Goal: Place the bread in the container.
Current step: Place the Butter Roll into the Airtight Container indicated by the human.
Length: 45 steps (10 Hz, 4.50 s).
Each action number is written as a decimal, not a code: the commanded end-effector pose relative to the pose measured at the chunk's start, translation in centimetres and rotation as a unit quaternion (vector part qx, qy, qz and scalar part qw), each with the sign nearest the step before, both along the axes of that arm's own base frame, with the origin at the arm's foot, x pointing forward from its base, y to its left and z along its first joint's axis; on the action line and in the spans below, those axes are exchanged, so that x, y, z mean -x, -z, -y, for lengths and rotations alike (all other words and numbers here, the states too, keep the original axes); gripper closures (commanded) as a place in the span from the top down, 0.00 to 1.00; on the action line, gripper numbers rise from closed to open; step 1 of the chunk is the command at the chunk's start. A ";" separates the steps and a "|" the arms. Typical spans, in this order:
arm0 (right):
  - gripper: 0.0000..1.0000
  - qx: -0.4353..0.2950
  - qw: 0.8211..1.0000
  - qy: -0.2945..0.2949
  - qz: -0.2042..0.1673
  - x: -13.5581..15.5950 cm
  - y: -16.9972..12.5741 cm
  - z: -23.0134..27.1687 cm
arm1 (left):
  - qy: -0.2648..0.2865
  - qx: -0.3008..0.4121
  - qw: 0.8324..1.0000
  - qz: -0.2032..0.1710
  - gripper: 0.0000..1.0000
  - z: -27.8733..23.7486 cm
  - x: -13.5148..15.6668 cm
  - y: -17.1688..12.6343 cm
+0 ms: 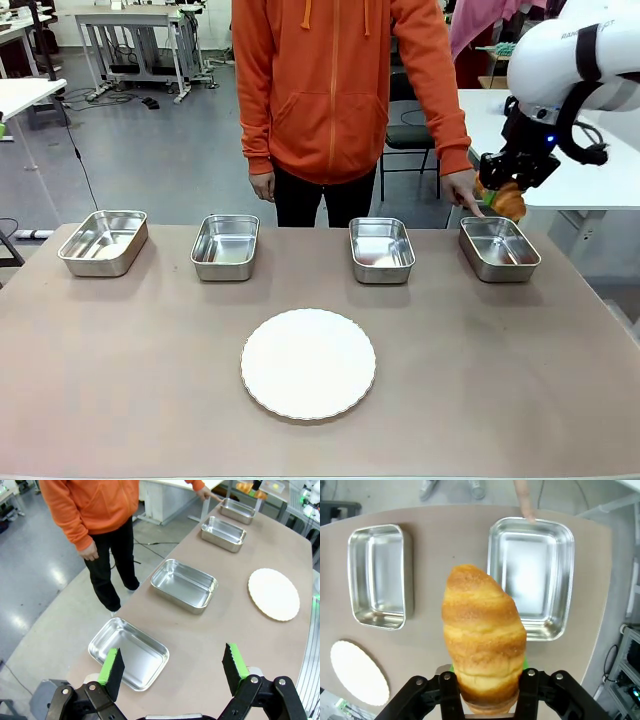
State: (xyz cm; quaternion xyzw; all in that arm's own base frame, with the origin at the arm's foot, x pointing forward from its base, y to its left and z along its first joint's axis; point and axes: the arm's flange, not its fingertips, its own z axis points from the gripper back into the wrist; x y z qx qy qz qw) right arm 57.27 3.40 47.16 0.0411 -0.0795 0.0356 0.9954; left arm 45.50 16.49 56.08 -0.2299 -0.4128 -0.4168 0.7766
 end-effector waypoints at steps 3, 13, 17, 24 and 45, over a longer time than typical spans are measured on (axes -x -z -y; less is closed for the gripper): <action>0.45 0.015 1.000 0.010 0.001 0.2 -0.7 -0.1 | 0.003 -0.001 1.000 0.002 1.00 0.2 0.1 -0.2; 0.45 0.014 0.999 -0.030 0.043 -1.3 8.9 4.5 | 0.003 -0.001 1.000 0.002 1.00 0.2 0.1 -0.2; 0.45 0.017 0.997 -0.045 0.057 -1.4 12.1 5.3 | 0.003 -0.001 1.000 0.002 1.00 0.2 0.1 -0.2; 1.00 0.030 0.996 -0.050 0.073 -2.0 11.7 5.5 | 0.003 -0.001 1.000 0.002 1.00 0.2 0.1 -0.2; 1.00 0.029 0.993 0.082 0.084 12.5 0.8 -3.7 | 0.003 -0.001 1.000 0.002 1.00 0.2 0.1 -0.2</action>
